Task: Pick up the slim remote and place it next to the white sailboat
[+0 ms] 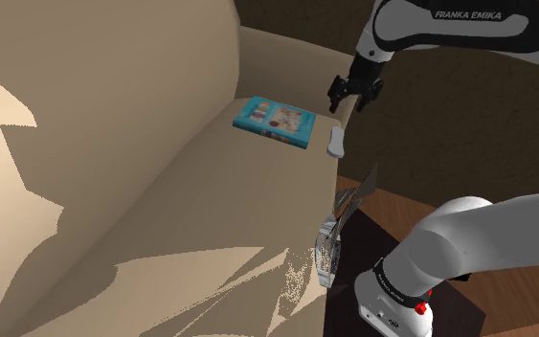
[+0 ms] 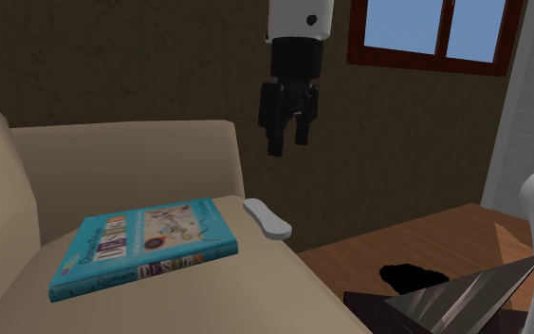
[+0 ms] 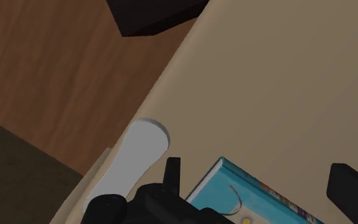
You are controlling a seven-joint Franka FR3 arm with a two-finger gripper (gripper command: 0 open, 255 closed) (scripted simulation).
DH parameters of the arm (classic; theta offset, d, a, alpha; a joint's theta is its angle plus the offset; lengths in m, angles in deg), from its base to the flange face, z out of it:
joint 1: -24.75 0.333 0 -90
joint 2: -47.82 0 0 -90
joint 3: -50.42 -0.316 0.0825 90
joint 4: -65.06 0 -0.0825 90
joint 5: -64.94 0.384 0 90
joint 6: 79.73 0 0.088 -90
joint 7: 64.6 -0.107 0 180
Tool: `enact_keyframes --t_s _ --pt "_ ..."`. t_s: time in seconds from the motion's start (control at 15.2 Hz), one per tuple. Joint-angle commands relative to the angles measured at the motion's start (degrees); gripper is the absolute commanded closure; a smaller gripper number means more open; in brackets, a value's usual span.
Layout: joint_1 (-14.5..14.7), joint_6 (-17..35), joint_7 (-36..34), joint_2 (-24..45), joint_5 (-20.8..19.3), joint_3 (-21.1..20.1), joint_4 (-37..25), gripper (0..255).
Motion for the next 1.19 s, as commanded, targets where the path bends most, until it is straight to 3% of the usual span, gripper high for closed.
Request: enact_keyframes --t_s 0.0,0.59,1.12 --pt "-1.15 3.11 -0.49 3.96 -0.06 1.5 -0.75 0" --pt "-5.17 14.0 -2.6 18.75 1.98 7.29 -3.7 0" --pt "-8.49 21.43 -2.4 32.96 7.46 11.93 -9.0 0"
